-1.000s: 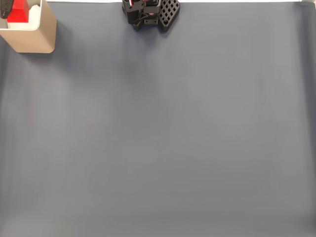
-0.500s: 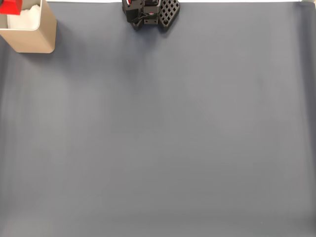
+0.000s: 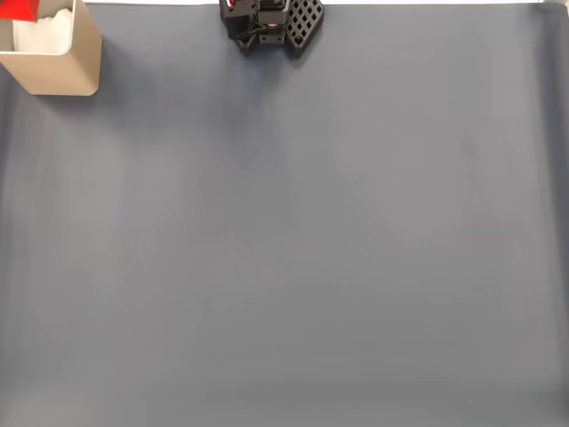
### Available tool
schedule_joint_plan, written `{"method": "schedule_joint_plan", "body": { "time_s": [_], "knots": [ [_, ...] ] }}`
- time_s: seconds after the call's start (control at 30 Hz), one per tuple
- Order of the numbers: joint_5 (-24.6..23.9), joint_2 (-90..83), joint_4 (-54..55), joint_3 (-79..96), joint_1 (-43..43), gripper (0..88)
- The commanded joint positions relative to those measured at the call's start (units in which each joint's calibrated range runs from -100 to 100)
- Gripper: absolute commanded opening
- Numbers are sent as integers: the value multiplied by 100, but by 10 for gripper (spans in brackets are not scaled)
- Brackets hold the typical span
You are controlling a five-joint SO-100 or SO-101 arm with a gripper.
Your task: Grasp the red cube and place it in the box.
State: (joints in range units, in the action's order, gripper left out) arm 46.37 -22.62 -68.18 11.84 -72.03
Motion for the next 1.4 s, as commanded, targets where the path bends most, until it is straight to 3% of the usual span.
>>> {"method": "schedule_joint_plan", "body": {
  "time_s": [0.0, 1.1, 1.2, 1.37],
  "knots": [
    [49, -95, 97, -281, -48, 12],
    [112, -207, 359, -7, -55, 37],
    [127, -259, 351, 56, -55, 83],
    [15, -294, 449, 47, -48, 249]
  ]
}}
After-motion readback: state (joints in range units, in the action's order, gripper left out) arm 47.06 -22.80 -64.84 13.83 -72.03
